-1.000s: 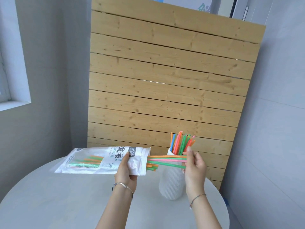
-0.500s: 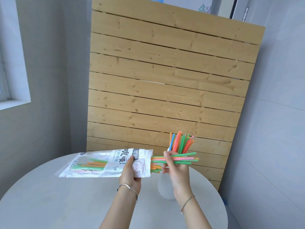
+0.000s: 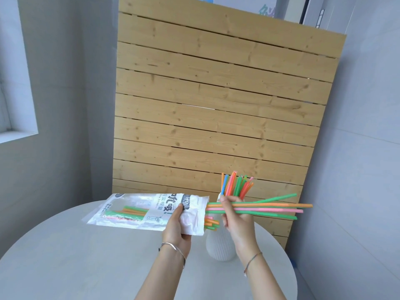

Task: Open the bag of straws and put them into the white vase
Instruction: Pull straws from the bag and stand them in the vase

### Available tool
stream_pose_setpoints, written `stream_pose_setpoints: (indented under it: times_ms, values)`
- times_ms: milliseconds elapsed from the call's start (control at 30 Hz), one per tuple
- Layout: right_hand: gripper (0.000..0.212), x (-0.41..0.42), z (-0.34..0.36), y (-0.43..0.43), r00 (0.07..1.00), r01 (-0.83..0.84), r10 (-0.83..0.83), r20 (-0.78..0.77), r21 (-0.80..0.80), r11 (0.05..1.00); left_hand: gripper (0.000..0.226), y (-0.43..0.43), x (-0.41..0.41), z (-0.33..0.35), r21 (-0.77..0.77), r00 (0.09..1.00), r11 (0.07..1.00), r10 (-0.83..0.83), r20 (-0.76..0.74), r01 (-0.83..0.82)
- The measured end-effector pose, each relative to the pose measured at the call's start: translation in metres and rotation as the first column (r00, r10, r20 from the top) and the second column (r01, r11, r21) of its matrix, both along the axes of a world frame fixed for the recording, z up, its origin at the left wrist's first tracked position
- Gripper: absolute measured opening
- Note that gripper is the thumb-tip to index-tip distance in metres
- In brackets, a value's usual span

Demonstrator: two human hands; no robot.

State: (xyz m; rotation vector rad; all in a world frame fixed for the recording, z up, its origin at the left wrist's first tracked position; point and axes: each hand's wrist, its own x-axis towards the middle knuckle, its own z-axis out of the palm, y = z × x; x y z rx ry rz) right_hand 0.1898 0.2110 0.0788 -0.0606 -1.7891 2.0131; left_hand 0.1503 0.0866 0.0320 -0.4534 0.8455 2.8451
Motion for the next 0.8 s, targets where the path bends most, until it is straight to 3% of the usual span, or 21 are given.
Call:
stream_pose_setpoints:
  times_ms: [67, 233, 400, 533, 667, 733, 800]
  values:
    - [0.025, -0.002, 0.001, -0.002, 1.0, -0.003, 0.004, -0.005, 0.016, 1.0, 0.042, 0.007, 0.003, 0.003, 0.008, 1.0, 1.0, -0.029, -0.012, 0.029]
    - [0.04, -0.018, 0.047, 0.038, 0.971, 0.222, -0.223, -0.086, -0.021, 0.975, 0.041, -0.007, -0.007, 0.005, 0.038, 1.0, 0.999, -0.01, -0.025, 0.01]
    - [0.046, -0.036, 0.092, 0.075, 0.933, 0.351, -0.29, -0.216, 0.358, 0.865, 0.025, -0.017, -0.014, 0.008, 0.049, 0.997, 0.999, 0.013, -0.071, -0.01]
    - [0.044, -0.048, 0.095, 0.075, 0.965, 0.26, -0.191, -0.18, 0.571, 0.779, 0.042, -0.018, -0.016, 0.008, 0.021, 0.996, 1.0, 0.005, -0.085, -0.003]
    - [0.039, -0.061, 0.072, 0.069, 0.993, 0.088, -0.119, -0.013, 0.754, 0.65, 0.05, -0.016, -0.014, 0.005, 0.008, 0.999, 1.0, 0.005, -0.047, -0.005]
    - [0.03, -0.065, 0.067, 0.067, 0.992, 0.035, -0.112, 0.05, 0.762, 0.647, 0.054, -0.017, -0.012, 0.006, 0.01, 0.997, 1.0, -0.002, -0.073, 0.002]
    - [0.025, -0.067, 0.07, 0.067, 0.99, 0.083, -0.142, 0.021, 0.722, 0.686, 0.05, -0.018, -0.012, 0.008, -0.006, 0.999, 1.0, 0.016, -0.045, -0.016]
